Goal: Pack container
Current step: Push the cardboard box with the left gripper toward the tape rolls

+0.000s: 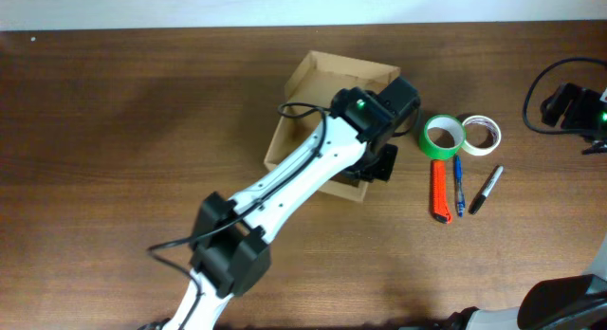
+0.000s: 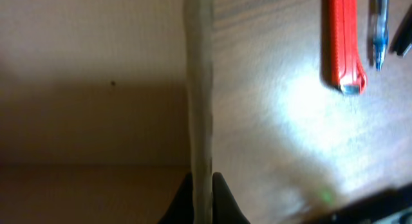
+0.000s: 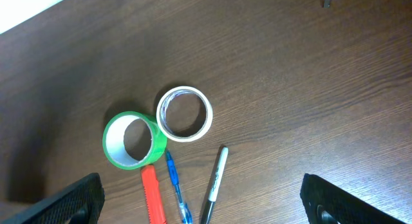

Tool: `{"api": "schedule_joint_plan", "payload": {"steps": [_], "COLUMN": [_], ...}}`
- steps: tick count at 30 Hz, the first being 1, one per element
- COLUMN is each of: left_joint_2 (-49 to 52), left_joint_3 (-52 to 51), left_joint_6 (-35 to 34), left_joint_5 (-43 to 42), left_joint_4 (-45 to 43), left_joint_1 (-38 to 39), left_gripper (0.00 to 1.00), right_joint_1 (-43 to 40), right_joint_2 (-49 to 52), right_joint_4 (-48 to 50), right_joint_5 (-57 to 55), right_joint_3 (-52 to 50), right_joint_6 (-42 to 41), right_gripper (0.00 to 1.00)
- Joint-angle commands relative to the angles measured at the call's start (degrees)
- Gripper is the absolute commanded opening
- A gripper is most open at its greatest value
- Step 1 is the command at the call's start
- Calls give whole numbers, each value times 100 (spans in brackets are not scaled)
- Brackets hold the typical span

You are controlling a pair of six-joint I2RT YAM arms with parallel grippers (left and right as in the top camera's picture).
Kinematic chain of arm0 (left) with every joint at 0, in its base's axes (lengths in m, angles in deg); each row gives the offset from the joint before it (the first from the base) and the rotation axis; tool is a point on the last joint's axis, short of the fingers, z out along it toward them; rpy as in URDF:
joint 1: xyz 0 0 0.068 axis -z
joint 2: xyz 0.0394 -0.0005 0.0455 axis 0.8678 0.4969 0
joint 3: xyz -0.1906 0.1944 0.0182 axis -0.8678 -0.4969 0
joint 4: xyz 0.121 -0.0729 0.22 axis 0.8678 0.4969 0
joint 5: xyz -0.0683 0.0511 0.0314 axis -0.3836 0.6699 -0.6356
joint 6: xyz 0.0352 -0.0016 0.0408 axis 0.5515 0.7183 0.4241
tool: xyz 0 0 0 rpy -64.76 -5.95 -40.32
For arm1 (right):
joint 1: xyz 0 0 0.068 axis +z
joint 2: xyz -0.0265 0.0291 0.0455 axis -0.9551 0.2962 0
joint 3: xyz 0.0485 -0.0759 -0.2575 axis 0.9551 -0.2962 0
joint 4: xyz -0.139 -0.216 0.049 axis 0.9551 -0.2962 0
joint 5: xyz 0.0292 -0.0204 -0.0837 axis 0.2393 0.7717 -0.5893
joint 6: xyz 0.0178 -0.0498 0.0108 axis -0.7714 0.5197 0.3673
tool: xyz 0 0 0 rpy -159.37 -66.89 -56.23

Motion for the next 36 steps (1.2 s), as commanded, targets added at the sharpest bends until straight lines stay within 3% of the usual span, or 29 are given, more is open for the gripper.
{"api": "schedule_joint_plan", "payload": {"steps": [1,6,21,36], "left_joint_2": [527,1043,1419,1421], "left_joint_3": [632,1082,1088,1088], "left_joint_6": [393,717,1620,1327], "left_joint_5": [52,271,339,-125], "left_joint_4": [-42,-85,-518,-531], "left_joint_1": [-48,-177,-481,-291], "left_gripper": [1,2,2,1], "right_joint_1": [-26,-26,-26,-26], "right_joint_2": [24,24,24,24], "right_joint_4": [2,2,2,2], "right_joint_5": [74,74,74,76], "right_joint_3": [98,98,98,98], "right_joint_6": [59,59,59,59], "right_gripper": [99,99,99,99]}}
